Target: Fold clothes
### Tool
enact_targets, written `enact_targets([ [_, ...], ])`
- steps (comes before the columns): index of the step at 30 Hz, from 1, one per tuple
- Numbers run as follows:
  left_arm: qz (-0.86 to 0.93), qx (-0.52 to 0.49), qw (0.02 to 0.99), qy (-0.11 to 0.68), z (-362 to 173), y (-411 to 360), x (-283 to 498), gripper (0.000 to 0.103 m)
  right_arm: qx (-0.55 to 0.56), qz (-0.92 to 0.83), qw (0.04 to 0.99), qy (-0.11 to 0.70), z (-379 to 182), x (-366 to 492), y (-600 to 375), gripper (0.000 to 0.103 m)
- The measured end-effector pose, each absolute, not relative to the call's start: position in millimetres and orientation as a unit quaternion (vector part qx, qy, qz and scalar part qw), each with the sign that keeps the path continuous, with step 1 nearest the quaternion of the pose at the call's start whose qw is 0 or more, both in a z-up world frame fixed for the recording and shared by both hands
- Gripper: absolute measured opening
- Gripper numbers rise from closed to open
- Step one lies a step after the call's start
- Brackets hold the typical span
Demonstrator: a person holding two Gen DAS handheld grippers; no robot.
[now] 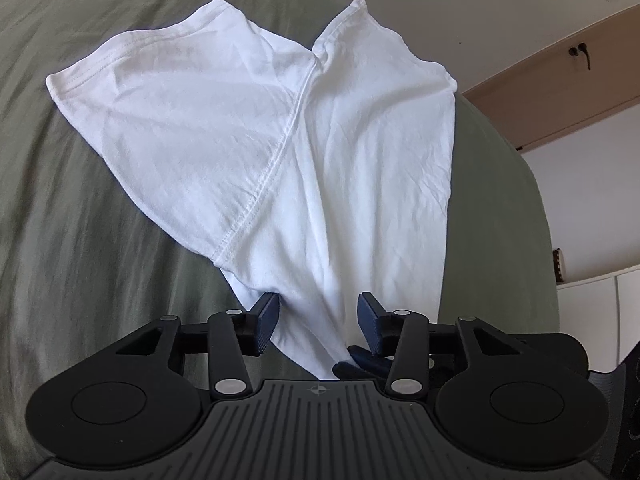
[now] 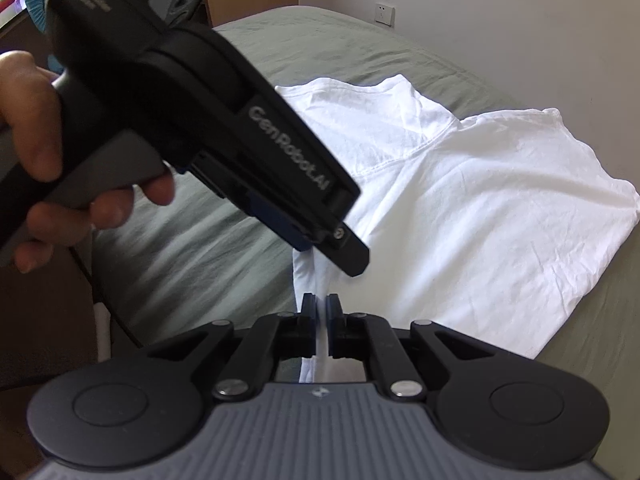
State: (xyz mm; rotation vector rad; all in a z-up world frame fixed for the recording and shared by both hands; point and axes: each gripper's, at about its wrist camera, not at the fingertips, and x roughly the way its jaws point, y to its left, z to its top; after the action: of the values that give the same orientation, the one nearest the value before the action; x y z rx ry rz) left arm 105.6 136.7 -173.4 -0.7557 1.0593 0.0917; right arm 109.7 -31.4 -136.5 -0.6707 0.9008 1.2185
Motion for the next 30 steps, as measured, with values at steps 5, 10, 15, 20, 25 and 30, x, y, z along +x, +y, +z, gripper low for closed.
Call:
enact_targets([
  [5, 0.052, -0.319, 0.810, 0.490, -166.4, 135.0, 97.5, 0.004, -0.305, 0.549, 0.669, 0.396, -137.1, 103.5, -29.6, 0.004],
  [10, 0.055, -0.317, 0.818, 0.477, -156.5, 135.2, 91.1, 0.004, -0.305, 0.557, 0.665, 0.393, -132.8, 100.3, -28.6, 0.003],
  [15, 0.072, -0.320, 0.808, 0.489, -170.2, 136.9, 86.9, 0.004, -0.312, 0.558, 0.654, 0.404, -143.2, 96.7, -27.2, 0.002],
  [20, 0.076, -0.326, 0.802, 0.495, -182.3, 142.1, 86.8, 0.006, -0.314, 0.556, 0.649, 0.414, -157.5, 94.4, -24.5, 0.000],
  [25, 0.066, -0.357, 0.786, 0.500, -177.5, 150.6, 78.6, 0.017, -0.296, 0.554, 0.652, 0.425, -141.8, 100.8, -32.8, 0.001],
  [30, 0.045, -0.337, 0.806, 0.485, -148.7, 151.6, 72.1, 0.018, -0.289, 0.544, 0.664, 0.423, -125.2, 111.8, -49.9, 0.002],
])
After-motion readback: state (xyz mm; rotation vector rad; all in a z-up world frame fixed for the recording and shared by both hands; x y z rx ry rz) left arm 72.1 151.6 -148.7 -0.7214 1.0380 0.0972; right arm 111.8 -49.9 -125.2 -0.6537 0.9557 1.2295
